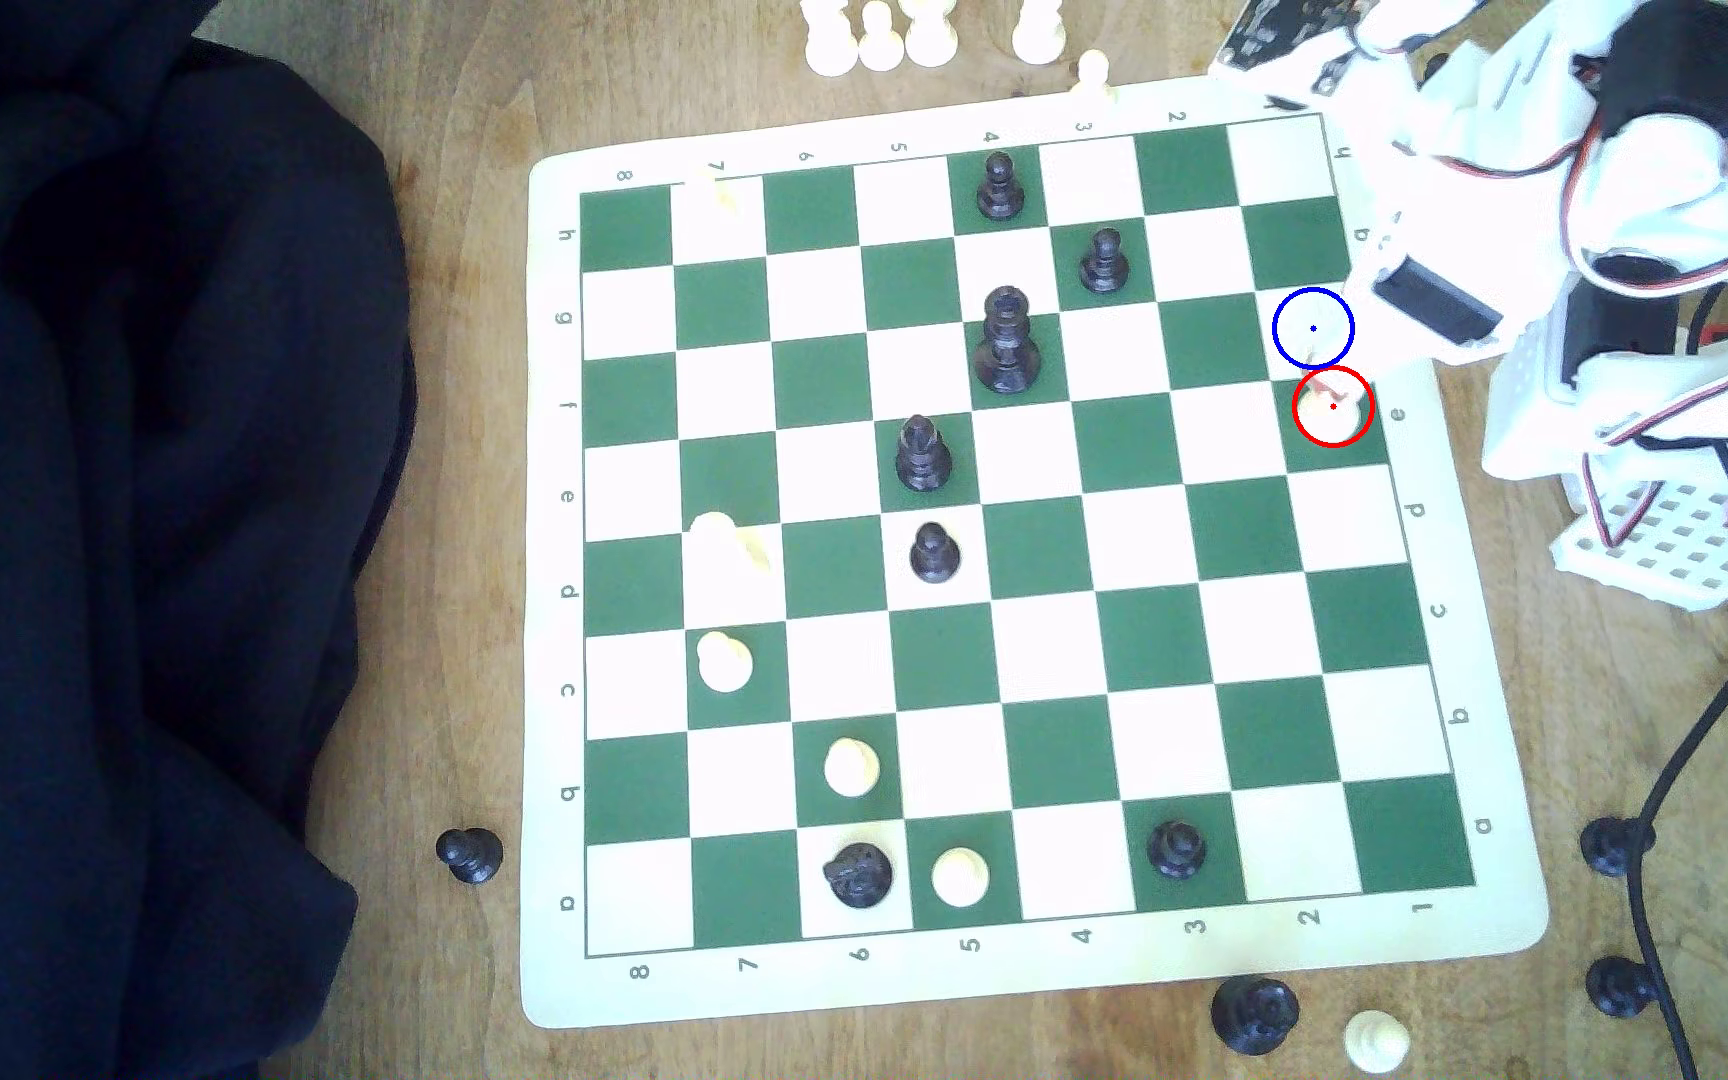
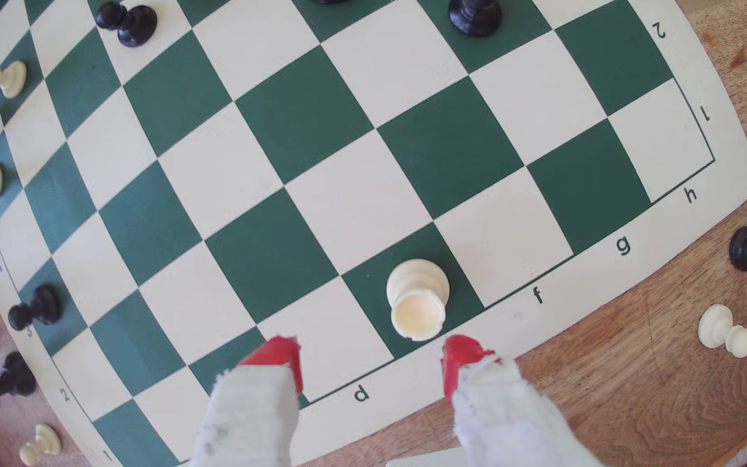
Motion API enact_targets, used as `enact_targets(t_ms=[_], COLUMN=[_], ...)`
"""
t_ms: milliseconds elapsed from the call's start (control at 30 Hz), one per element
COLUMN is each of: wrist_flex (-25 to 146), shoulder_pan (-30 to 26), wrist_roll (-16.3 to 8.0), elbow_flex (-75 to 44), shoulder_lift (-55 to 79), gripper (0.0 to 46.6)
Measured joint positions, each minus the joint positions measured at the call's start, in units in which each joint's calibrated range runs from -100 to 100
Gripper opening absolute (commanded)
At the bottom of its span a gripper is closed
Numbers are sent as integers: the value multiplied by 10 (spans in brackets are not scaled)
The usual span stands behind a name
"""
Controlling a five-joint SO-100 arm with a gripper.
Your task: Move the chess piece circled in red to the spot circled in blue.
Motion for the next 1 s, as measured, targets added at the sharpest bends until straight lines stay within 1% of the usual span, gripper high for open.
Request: enact_targets(t_ms=[100, 333, 533, 633, 733, 1000], wrist_flex=[3, 3, -32, -60, -81, -120], shoulder_pan=[4, 7, 7, 7, 12, 15], wrist_roll=[11, 23, 27, 30, 34, 34], elbow_flex=[21, 43, 59, 88, 104, 122], shoulder_lift=[-1, 16, 54, 75, 82, 86], gripper=[187, 196, 202, 206, 206, 199])
